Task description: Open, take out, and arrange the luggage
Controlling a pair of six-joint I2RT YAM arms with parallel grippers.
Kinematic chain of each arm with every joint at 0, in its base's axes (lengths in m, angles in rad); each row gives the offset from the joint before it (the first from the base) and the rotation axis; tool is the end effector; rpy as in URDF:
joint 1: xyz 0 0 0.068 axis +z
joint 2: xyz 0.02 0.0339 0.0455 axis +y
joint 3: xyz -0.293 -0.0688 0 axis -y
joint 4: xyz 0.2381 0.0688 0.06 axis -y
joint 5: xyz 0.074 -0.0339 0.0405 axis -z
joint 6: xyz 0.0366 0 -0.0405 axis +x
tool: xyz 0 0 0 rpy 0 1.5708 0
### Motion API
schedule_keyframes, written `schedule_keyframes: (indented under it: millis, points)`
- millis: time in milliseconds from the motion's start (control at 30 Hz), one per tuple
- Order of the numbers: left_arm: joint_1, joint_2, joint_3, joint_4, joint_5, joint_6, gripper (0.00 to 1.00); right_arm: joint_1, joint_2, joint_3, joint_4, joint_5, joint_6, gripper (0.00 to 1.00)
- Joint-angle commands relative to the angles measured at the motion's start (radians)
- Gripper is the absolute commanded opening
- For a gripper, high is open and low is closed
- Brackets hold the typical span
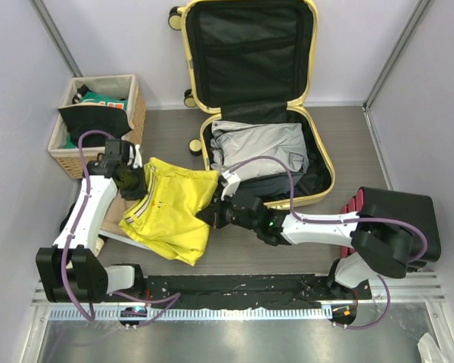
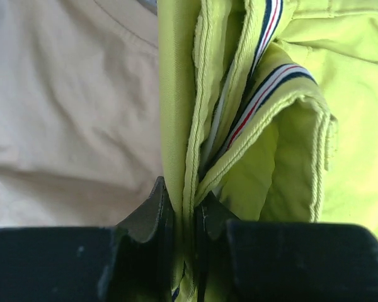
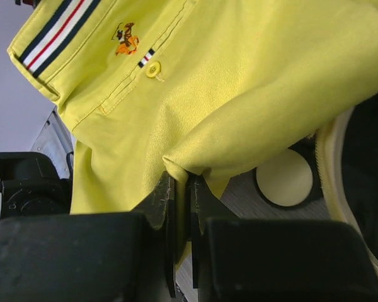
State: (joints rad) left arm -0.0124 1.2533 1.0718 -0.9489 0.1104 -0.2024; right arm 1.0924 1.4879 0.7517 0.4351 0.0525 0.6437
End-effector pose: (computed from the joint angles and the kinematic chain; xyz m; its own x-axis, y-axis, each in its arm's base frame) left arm 0.2205 -0.0068 0.3080 -0.8980 -0.1887 -0.3976 -0.1237 0.9752 -0.1833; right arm 0.1481 0.2815 0.2573 -0.6274 0.0920 -0.7732 -0.6087 0.5613 0.5607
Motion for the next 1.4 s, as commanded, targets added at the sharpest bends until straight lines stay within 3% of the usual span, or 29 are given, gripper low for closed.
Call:
schedule_keyframes:
  millis: [0, 167, 367, 700, 1067, 1367]
  points:
    - [0.008, 0.055, 0.077, 0.07, -0.231, 0.052, 0.0, 0.043, 0.066, 0.098, 0.027, -0.098, 0.019, 0.01]
    - [0.008, 0.1, 0.099, 0.084, -0.334, 0.083, 0.0, 0.049, 0.17, 0.189, 0.021, -0.128, 0.007, 0.01]
    - [0.008, 0.097, 0.131, 0.099, -0.321, 0.081, 0.0, 0.058, 0.222, 0.256, 0.014, -0.155, 0.005, 0.01]
    - [0.008, 0.003, 0.192, 0.07, -0.321, 0.089, 0.0, 0.064, 0.183, 0.296, -0.032, -0.117, -0.038, 0.01]
    - [0.078, -0.035, 0.208, 0.079, -0.278, 0.097, 0.0, 0.08, 0.146, 0.328, -0.084, -0.052, -0.111, 0.01]
    - [0.084, -0.04, 0.235, 0.079, -0.21, 0.083, 0.0, 0.116, 0.075, 0.342, -0.15, 0.095, -0.171, 0.01]
